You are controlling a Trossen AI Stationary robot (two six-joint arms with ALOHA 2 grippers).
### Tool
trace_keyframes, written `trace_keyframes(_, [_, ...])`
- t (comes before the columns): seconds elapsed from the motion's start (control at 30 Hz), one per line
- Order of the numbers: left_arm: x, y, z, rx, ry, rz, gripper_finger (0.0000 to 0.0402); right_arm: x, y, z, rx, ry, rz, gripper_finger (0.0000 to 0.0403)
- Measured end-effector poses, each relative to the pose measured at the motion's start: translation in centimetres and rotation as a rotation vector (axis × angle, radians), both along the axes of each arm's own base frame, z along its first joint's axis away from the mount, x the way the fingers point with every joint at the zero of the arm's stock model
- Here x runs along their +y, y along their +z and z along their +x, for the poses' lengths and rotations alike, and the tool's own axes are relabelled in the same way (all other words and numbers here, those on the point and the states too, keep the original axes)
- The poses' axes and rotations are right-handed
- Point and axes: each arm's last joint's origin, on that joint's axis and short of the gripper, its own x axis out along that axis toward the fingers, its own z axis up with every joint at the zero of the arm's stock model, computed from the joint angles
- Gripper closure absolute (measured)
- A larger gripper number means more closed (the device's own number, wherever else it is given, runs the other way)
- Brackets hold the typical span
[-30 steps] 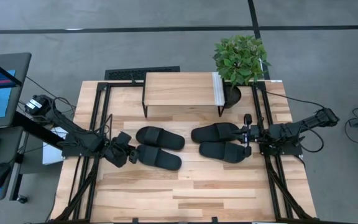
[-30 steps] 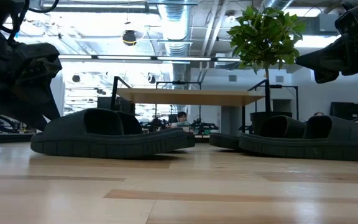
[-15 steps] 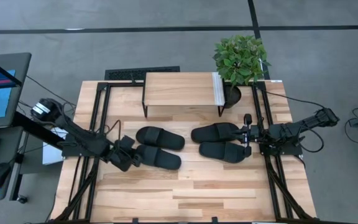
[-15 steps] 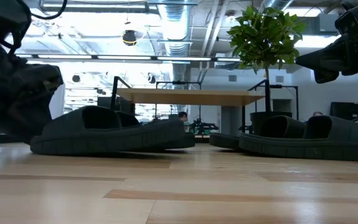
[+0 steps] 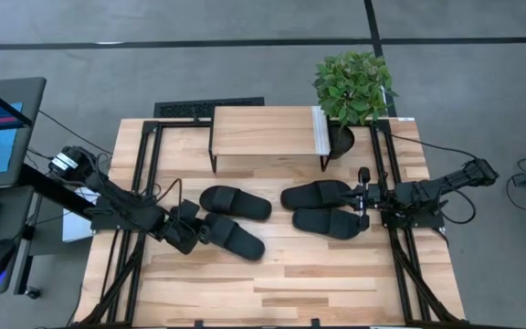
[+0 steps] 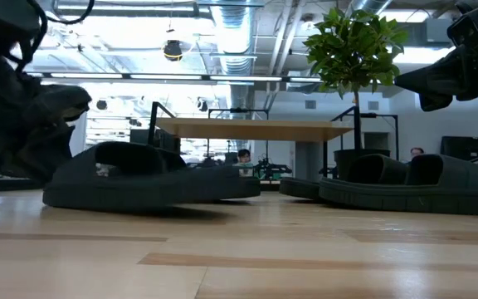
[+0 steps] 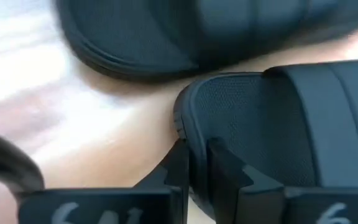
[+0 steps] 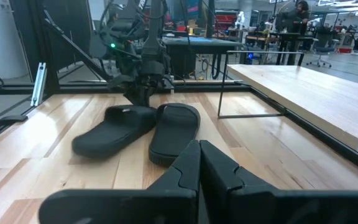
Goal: Pick and place slides into the shelf
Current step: Put the bottom left black slide on the shelf
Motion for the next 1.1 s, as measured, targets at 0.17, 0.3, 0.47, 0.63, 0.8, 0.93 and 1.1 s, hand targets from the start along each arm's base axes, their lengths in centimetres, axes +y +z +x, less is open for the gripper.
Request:
trace_keyframes(0.17, [-0.9, 1.0, 0.5, 0.015, -0.023, -0.036, 0.0385, 0.0, 0.0, 0.0, 0.0, 0.0, 0.0, 0.0403])
trace_keyframes(0.3, [-1.8, 2.5, 0.9, 0.027, -0.025, -0.033, 0.0386, 0.0, 0.0, 0.0, 0.0, 0.0, 0.0, 0.0403])
trace_keyframes(0.47, [-2.8, 5.1, 1.2, 0.06, -0.012, 0.045, 0.0386, 0.0, 0.0, 0.0, 0.0, 0.0, 0.0, 0.0403])
trace_keyframes(0.63, [-3.8, 8.9, 1.5, 0.045, -0.019, 0.163, 0.0386, 0.0, 0.0, 0.0, 0.0, 0.0, 0.0, 0.0403])
trace_keyframes(0.8, [-4.1, 12.6, 1.7, 0.041, -0.056, 0.309, 0.0386, 0.0, 0.0, 0.0, 0.0, 0.0, 0.0, 0.0403])
trace_keyframes(0.93, [-3.8, 15.0, 2.0, 0.079, -0.147, 0.468, 0.0387, 0.0, 0.0, 0.0, 0.0, 0.0, 0.0, 0.0403])
trace_keyframes(1.1, [-3.1, 17.4, 2.8, 0.128, -0.262, 0.725, 0.0388, 0.0, 0.0, 0.0, 0.0, 0.0, 0.0, 0.0403])
